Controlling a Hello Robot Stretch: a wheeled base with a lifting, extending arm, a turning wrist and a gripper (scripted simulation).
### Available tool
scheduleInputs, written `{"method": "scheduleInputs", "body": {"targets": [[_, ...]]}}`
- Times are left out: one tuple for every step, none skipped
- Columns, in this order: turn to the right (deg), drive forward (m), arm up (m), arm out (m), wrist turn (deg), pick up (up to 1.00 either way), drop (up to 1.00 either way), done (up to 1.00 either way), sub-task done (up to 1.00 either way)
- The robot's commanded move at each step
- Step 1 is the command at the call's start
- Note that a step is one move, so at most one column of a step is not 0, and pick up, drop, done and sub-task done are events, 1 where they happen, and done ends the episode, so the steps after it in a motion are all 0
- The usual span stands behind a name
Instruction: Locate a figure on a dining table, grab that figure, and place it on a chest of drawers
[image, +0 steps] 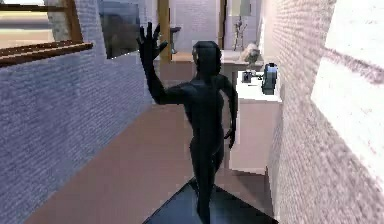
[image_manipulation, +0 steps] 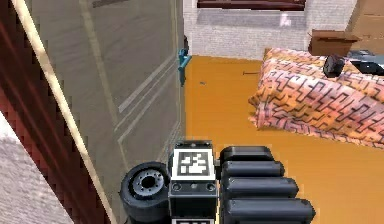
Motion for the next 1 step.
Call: {"method": "scheduleInputs", "body": {"targets": [[39.0, 0.0, 0.0, 0.0, 0.0, 0.0, 0.0, 0.0, 0.0]]}}
